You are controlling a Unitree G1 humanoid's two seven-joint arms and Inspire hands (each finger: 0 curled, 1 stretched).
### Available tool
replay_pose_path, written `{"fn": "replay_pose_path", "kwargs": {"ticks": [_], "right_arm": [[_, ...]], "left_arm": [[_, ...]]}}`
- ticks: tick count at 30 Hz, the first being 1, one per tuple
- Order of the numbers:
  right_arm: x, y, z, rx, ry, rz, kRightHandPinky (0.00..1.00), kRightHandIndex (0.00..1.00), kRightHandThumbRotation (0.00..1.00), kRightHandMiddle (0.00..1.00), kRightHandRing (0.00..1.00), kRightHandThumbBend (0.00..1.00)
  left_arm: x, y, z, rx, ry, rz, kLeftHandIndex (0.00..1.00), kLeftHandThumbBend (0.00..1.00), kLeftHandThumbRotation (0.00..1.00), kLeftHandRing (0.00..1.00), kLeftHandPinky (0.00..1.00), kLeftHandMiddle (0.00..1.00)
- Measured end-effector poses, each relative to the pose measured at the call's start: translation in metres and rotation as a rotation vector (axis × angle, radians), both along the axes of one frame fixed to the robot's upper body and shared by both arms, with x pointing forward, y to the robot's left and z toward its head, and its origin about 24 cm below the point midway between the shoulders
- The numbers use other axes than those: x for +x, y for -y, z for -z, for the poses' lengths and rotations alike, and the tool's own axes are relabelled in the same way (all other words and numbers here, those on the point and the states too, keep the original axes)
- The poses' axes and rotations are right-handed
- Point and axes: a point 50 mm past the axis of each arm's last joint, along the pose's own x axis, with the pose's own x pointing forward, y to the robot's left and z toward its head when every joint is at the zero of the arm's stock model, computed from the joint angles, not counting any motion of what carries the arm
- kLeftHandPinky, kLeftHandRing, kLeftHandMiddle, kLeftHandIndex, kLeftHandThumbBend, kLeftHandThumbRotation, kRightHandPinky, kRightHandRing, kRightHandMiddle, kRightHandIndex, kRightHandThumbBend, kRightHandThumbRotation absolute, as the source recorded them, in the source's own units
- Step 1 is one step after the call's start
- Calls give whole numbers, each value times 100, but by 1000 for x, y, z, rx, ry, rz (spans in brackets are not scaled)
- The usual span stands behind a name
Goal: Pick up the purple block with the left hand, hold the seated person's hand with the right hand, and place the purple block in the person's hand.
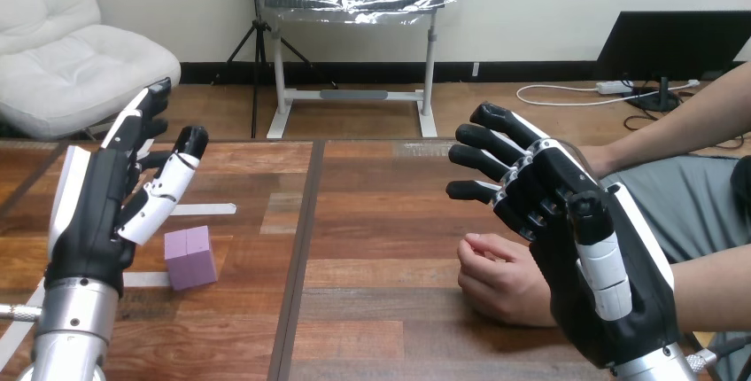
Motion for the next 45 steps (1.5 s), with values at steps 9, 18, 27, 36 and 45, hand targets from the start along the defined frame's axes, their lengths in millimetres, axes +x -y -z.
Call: {"fn": "replay_pose_path", "kwargs": {"ticks": [9, 18, 27, 36, 45], "right_arm": [[1, 0, -1, -2, 9, -7, 74, 86, 80, 85, 84, 86], [1, 0, -2, -2, 10, -7, 74, 86, 80, 85, 85, 85], [2, 0, -2, -1, 16, -13, 75, 86, 80, 85, 85, 85], [2, 0, -3, -3, 21, -16, 74, 85, 80, 85, 84, 85], [1, 0, -4, -3, 30, -15, 73, 85, 80, 84, 83, 84]], "left_arm": [[15, -7, 12, 51, -91, 5, 90, 42, 63, 89, 79, 92], [26, -11, 25, 74, -174, 11, 90, 43, 56, 89, 78, 92], [33, -11, 38, 91, -242, 13, 90, 48, 55, 89, 78, 92], [37, -11, 47, 133, -297, 22, 91, 48, 56, 90, 78, 93], [42, -12, 55, 187, -342, 14, 91, 47, 52, 92, 80, 93]]}}
